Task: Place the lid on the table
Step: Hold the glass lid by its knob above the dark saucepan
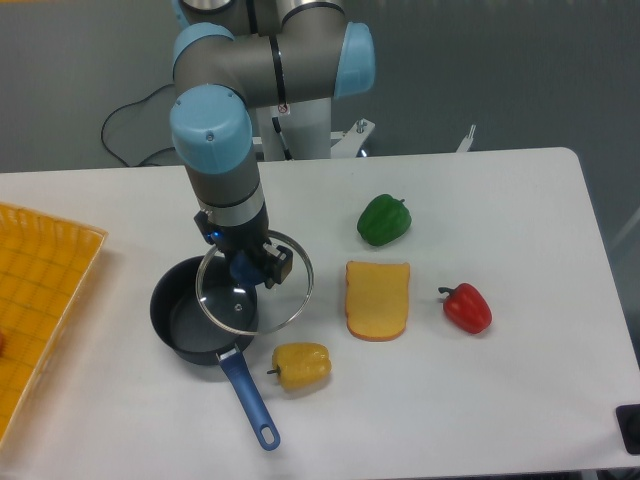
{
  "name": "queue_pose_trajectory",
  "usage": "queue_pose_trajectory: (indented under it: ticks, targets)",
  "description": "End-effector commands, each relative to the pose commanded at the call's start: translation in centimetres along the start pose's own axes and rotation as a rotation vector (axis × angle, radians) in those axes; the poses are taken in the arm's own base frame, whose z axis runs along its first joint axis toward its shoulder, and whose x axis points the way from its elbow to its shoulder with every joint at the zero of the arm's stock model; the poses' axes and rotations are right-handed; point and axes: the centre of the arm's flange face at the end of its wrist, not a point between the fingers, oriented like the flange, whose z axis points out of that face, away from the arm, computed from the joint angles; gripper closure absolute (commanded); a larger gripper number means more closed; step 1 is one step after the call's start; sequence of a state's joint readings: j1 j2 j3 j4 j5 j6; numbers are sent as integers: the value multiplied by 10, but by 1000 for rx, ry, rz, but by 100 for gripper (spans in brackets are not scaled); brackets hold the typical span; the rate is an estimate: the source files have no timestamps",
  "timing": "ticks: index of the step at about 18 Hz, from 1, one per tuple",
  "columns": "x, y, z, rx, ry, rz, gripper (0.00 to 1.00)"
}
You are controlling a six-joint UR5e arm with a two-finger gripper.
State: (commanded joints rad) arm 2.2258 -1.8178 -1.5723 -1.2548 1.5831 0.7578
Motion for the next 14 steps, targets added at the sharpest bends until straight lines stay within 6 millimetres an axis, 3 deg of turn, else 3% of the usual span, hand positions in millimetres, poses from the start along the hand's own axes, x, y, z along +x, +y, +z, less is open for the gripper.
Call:
queue_pose_trajectory:
  ticks: [10, 14]
  targets:
    - [-3, 8, -3, -2, -8, -14, 44]
    - [-15, 15, -6, 4, -18, -43, 45]
